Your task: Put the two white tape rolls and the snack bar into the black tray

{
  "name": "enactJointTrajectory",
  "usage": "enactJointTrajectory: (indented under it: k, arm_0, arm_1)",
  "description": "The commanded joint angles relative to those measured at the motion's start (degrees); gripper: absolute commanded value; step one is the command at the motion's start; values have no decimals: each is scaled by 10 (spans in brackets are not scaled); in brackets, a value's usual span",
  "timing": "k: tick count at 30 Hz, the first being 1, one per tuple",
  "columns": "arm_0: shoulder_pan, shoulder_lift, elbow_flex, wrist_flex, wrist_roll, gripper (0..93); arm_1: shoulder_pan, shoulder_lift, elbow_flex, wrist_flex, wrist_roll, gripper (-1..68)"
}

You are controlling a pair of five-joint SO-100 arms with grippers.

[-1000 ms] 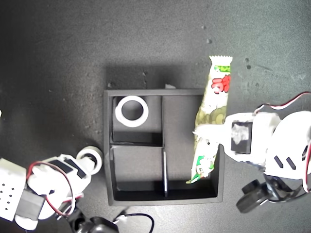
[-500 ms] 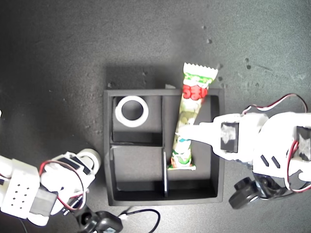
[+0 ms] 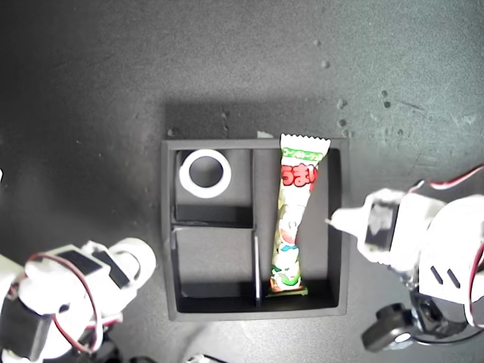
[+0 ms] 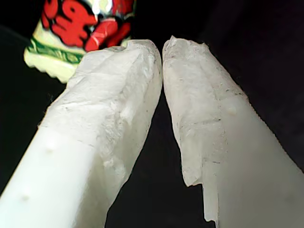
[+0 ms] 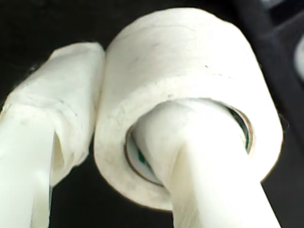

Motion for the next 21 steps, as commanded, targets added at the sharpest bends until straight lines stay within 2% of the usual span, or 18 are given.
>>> enactJointTrajectory:
  k: [1, 4, 8, 17, 21]
  arm_0:
    - [-11, -72, -191, 61, 32, 3]
    - [-17, -169, -335, 109, 47, 3]
    - [-21, -339, -593, 187, 66, 3]
    - [-24, -401, -592, 187, 32, 11]
    - [-21, -388, -564, 188, 21, 105]
  arm_1:
    - [18, 14, -64, 98, 185, -5]
    - [22, 15, -109, 199, 254, -6]
    - [11, 16, -147, 260, 316, -6]
    - [-3, 41, -167, 251, 381, -6]
    - [-7, 41, -180, 250, 383, -6]
